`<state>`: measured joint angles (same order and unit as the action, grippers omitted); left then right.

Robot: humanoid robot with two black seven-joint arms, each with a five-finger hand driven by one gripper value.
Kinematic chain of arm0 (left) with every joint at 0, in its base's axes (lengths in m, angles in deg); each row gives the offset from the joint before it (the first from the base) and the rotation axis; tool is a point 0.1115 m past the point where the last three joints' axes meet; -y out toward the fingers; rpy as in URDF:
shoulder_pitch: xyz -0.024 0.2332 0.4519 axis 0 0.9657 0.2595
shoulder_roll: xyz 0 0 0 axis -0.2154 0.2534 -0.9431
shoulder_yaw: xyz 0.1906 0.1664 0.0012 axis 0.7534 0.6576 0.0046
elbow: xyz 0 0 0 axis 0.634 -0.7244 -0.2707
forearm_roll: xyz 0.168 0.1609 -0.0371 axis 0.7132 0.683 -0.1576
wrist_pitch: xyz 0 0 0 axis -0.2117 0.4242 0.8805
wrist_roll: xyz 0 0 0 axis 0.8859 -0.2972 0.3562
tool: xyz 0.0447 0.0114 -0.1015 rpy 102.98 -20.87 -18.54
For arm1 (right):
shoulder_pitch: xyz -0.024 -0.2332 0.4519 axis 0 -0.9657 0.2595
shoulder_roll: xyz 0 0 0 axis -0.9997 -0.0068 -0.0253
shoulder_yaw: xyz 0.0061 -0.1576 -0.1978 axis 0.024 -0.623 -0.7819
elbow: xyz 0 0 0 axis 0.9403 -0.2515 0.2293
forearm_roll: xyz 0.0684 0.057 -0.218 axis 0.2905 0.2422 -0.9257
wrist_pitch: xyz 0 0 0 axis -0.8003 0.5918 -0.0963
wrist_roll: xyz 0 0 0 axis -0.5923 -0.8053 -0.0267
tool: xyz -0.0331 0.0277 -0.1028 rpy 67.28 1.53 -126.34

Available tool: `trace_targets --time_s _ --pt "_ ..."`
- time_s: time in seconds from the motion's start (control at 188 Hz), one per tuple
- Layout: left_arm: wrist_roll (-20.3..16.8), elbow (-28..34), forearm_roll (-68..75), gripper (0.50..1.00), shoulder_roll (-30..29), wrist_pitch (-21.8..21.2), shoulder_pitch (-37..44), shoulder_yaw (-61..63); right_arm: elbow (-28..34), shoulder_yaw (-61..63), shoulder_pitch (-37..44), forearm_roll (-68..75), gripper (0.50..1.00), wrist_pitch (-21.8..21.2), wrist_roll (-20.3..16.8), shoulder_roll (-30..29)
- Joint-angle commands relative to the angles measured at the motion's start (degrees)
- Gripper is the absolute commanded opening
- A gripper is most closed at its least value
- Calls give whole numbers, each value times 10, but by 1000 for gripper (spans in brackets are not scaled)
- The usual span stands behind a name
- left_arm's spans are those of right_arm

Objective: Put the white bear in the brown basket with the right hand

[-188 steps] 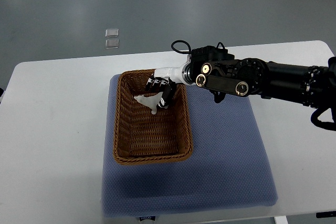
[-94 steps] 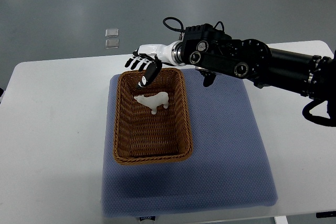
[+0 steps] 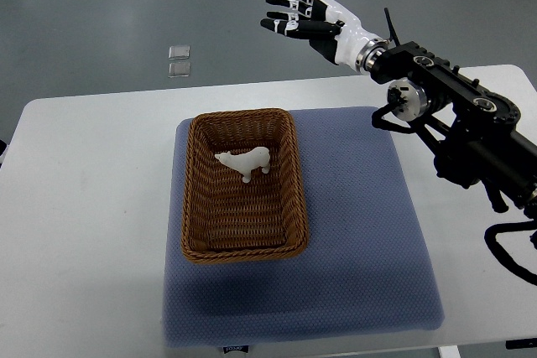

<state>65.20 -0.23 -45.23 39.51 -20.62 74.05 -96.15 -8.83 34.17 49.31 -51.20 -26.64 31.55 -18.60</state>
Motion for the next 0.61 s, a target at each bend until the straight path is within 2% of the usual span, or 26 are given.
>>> trace_targets --time_s 0.0,0.106,0.17,0.265,0.605 --pt "0 0 0 1000 0 1 0 0 -4 64 -43 42 858 1 12 -15" --pt "1 0 1 1000 0 1 0 0 -6 109 -79 91 862 2 49 -24" --pt "1 -1 1 1000 0 1 0 0 -6 125 -97 113 903 0 62 -25" --pt "1 -1 2 1000 0 1 0 0 -5 136 -116 153 923 -4 63 -28" --pt "1 -1 1 1000 0 0 0 0 -5 136 -133 201 926 -1 66 -40"
